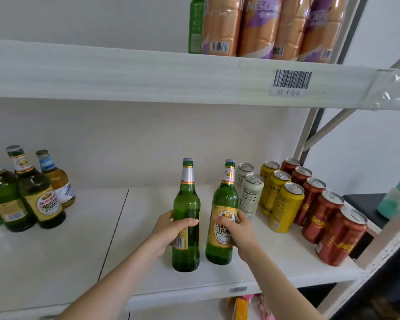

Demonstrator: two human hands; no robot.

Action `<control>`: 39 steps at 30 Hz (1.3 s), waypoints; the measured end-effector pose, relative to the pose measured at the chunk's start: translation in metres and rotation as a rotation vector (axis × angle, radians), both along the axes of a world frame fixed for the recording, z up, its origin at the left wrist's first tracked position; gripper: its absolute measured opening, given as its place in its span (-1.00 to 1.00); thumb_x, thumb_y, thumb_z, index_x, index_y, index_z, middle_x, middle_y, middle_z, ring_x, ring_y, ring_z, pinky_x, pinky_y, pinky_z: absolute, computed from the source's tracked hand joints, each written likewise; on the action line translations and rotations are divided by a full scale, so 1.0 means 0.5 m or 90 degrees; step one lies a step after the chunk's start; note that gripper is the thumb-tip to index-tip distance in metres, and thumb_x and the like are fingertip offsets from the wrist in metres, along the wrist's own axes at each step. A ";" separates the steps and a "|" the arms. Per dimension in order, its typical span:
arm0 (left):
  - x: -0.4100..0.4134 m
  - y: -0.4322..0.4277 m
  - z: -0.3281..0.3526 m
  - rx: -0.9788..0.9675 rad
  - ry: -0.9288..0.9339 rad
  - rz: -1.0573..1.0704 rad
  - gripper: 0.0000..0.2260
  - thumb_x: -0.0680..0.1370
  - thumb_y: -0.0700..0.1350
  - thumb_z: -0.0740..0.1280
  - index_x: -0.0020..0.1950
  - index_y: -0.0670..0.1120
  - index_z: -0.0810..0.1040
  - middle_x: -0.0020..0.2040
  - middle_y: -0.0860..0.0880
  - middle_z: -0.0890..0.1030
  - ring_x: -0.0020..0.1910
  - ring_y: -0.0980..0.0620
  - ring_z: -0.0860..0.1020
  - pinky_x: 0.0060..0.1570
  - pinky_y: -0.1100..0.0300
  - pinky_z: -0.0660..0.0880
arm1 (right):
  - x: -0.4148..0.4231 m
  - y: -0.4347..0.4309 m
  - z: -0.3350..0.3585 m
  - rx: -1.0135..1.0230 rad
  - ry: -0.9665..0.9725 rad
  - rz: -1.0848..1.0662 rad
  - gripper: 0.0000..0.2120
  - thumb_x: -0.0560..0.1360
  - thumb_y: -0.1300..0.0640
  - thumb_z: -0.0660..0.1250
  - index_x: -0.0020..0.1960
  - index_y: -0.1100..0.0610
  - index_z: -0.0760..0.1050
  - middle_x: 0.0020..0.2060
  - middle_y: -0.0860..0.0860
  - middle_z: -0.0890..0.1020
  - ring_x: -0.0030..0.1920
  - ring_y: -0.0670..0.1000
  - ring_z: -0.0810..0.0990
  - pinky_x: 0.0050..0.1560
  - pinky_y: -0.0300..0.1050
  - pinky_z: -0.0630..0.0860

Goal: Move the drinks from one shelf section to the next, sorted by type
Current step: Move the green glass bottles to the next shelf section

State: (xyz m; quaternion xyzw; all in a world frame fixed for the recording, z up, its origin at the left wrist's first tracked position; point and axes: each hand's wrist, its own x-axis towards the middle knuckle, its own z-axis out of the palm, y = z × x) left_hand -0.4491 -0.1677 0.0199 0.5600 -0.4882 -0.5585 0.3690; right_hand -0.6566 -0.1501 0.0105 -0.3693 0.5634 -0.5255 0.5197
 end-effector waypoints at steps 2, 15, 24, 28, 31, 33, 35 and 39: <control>-0.006 -0.034 0.000 -0.004 0.003 0.010 -0.63 0.33 0.06 0.58 0.06 0.06 0.58 -0.04 0.00 0.69 -0.02 0.00 0.64 -0.18 0.14 0.54 | -0.005 -0.039 -0.001 -0.002 0.001 0.001 -0.54 0.26 0.14 0.60 0.09 0.01 0.52 -0.11 0.01 0.71 -0.12 0.04 0.71 -0.22 -0.09 0.63; -0.055 -0.196 -0.025 -0.053 0.017 0.073 -0.56 0.27 0.00 0.62 0.10 0.04 0.59 -0.03 0.01 0.70 -0.01 0.00 0.65 -0.08 0.09 0.59 | -0.031 -0.249 -0.024 -0.055 0.051 0.021 -0.45 0.29 0.12 0.60 0.20 -0.03 0.46 0.02 -0.03 0.66 0.02 0.02 0.66 -0.10 -0.11 0.59; -0.051 -0.226 -0.037 -0.093 0.023 0.093 -0.53 0.26 -0.08 0.64 0.11 0.06 0.59 -0.02 0.05 0.71 0.00 0.04 0.65 -0.12 0.15 0.57 | -0.019 -0.316 -0.030 -0.125 0.103 0.026 -0.43 0.31 0.18 0.58 0.21 -0.08 0.40 0.02 -0.12 0.61 -0.01 -0.14 0.60 -0.20 -0.28 0.50; -0.048 -0.229 -0.038 -0.108 0.028 0.081 -0.43 0.15 0.00 0.65 0.12 0.08 0.58 -0.03 0.07 0.71 0.00 0.04 0.66 -0.10 0.14 0.59 | -0.010 -0.329 -0.034 -0.130 0.100 0.019 -0.38 0.31 0.21 0.58 0.25 -0.06 0.38 0.04 -0.13 0.60 0.02 -0.14 0.58 -0.14 -0.23 0.51; -0.045 -0.230 -0.042 -0.113 0.025 0.073 -0.34 0.02 0.08 0.62 0.10 0.09 0.58 -0.05 0.08 0.72 -0.01 0.04 0.67 -0.05 0.09 0.61 | -0.005 -0.339 -0.036 -0.131 0.094 0.016 -0.38 0.30 0.20 0.59 0.23 -0.09 0.37 0.04 -0.14 0.59 0.03 -0.14 0.58 -0.12 -0.21 0.51; -0.041 -0.231 -0.045 -0.113 0.025 0.065 -0.35 0.02 0.08 0.62 0.09 0.09 0.58 -0.05 0.08 0.72 -0.01 0.04 0.68 -0.01 0.06 0.62 | -0.004 -0.346 -0.038 -0.131 0.096 0.014 -0.38 0.30 0.20 0.59 0.22 -0.10 0.37 0.04 -0.14 0.59 0.03 -0.12 0.57 -0.07 -0.17 0.53; -0.037 -0.231 -0.047 -0.113 0.026 0.052 -0.36 0.04 0.07 0.63 0.09 0.10 0.58 -0.06 0.08 0.72 0.00 0.04 0.68 0.00 0.06 0.62 | -0.005 -0.352 -0.043 -0.132 0.093 0.011 -0.35 0.31 0.22 0.59 0.28 -0.05 0.37 0.07 -0.11 0.59 0.06 -0.09 0.57 0.03 -0.08 0.55; -0.030 -0.227 -0.046 -0.114 0.022 0.031 -0.34 0.05 0.06 0.63 0.13 0.08 0.58 -0.03 0.07 0.72 0.04 0.01 0.67 0.03 0.04 0.61 | -0.006 -0.354 -0.045 -0.129 0.089 0.028 -0.31 0.32 0.21 0.58 0.34 -0.04 0.35 0.10 -0.09 0.59 0.07 -0.10 0.56 0.08 -0.06 0.53</control>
